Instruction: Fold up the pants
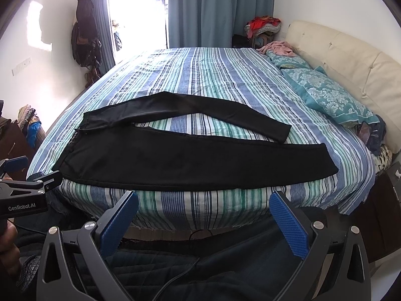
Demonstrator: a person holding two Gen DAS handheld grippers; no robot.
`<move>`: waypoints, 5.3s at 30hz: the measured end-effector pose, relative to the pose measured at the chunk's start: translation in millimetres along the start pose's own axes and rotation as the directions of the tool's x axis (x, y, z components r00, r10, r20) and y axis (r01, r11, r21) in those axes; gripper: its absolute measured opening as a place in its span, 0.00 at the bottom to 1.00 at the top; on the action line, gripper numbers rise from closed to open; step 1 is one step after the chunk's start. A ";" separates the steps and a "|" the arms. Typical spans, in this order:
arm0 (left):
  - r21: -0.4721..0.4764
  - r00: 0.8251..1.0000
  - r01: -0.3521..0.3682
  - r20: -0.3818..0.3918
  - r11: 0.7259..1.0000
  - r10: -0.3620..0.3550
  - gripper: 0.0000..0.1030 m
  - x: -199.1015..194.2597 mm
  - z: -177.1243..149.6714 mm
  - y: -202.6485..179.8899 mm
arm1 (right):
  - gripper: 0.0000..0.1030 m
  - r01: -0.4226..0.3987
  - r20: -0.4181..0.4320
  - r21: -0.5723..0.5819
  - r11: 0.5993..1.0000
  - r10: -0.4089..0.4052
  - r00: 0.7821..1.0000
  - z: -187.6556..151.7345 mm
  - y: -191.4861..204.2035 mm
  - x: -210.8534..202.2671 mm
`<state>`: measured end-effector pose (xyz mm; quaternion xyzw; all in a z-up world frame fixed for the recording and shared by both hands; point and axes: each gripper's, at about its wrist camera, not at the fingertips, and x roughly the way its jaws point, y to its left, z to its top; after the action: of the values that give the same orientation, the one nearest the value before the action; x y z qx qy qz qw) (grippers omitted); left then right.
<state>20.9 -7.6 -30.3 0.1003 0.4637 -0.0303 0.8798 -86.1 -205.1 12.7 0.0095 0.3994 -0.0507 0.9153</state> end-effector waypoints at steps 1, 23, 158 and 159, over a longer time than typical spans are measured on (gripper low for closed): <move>0.000 1.000 0.000 -0.002 1.000 0.000 1.00 0.9 -0.1 0.0 | 1.00 0.000 -0.002 -0.001 1.000 0.000 1.000 0.1 0.1 0.9; 0.011 0.999 0.004 -0.041 1.000 -0.004 1.00 14.1 1.3 -2.2 | 1.00 -0.050 0.001 0.006 0.999 0.050 0.999 0.9 0.2 12.1; -0.250 0.968 -0.251 -0.040 0.935 0.249 0.99 294.4 208.6 60.0 | 0.71 -0.264 -0.082 -0.020 0.964 0.262 0.962 122.1 -76.7 310.0; -0.280 0.967 -0.255 -0.055 0.925 0.250 0.99 305.7 213.1 66.7 | 0.71 -0.285 -0.079 -0.052 0.957 0.281 0.956 138.5 -61.2 320.6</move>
<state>376.9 26.2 -154.5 0.0317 0.4545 0.1512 0.8772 225.6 -301.3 -126.2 0.0398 0.4274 0.0939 0.8983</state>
